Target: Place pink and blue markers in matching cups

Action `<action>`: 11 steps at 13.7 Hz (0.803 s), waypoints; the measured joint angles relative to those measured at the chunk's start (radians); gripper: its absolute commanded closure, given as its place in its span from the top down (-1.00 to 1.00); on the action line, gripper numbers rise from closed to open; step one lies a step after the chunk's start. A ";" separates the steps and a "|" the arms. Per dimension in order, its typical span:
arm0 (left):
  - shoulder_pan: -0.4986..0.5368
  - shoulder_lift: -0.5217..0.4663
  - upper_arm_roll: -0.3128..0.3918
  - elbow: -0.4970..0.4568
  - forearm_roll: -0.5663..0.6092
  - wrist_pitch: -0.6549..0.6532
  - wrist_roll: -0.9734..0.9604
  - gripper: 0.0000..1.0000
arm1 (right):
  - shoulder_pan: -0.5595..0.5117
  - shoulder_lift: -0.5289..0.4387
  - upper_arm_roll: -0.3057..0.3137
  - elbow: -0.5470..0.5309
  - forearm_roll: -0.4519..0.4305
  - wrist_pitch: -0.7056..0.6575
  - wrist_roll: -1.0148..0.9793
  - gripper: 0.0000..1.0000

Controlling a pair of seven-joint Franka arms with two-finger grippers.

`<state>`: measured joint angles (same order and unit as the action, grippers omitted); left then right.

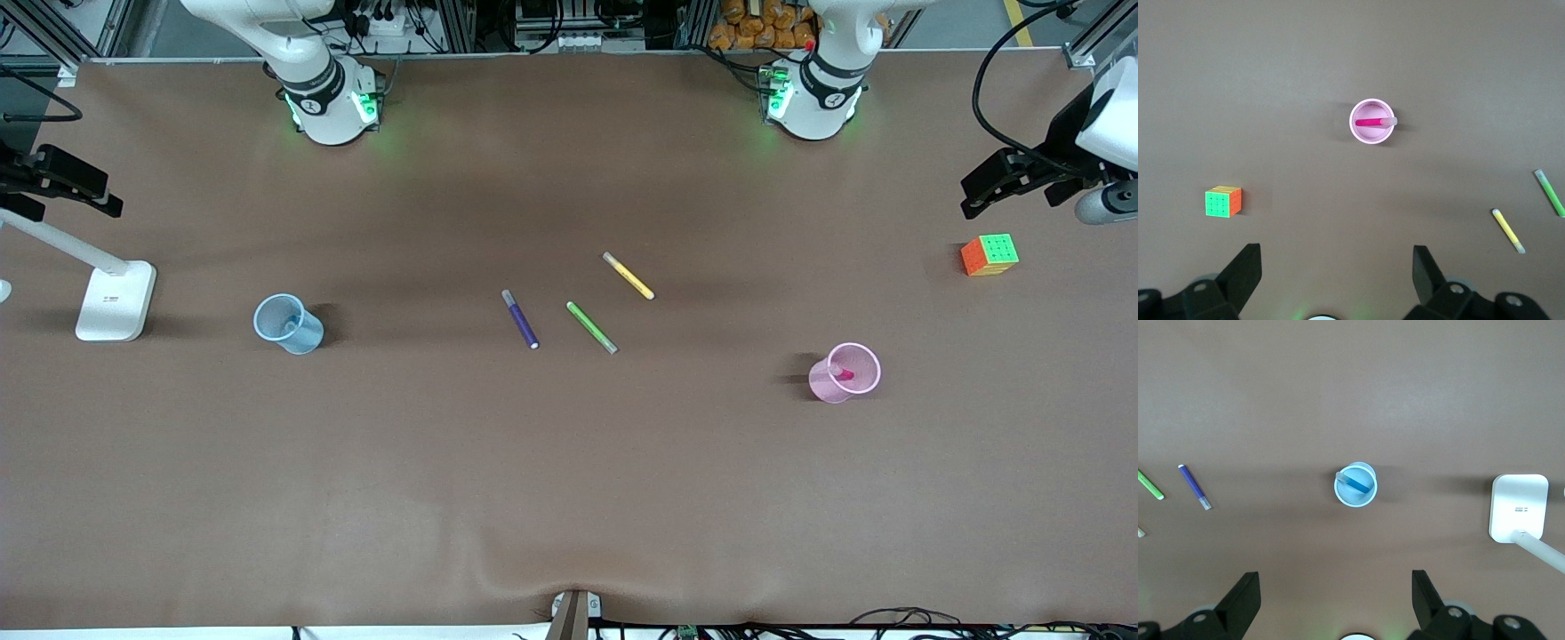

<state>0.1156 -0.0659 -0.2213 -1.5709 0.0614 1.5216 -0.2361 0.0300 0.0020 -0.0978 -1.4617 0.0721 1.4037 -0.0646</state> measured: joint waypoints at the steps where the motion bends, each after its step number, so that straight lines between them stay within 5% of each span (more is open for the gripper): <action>1: 0.000 0.000 0.000 0.000 0.000 -0.001 0.000 1.00 | 0.000 0.000 0.000 0.000 0.000 0.001 0.000 1.00; 8: -0.003 -0.009 0.007 0.000 -0.005 -0.021 0.000 1.00 | 0.002 0.000 0.002 0.000 -0.013 0.002 0.001 1.00; 11: -0.082 -0.016 0.093 -0.002 -0.011 -0.041 0.000 1.00 | 0.020 0.000 0.005 -0.002 -0.045 0.002 0.002 1.00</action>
<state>0.0332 -0.0823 -0.1278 -1.5728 0.0505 1.4809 -0.2362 0.0504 0.0020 -0.0923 -1.4633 0.0269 1.4056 -0.0626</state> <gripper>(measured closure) 0.000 0.000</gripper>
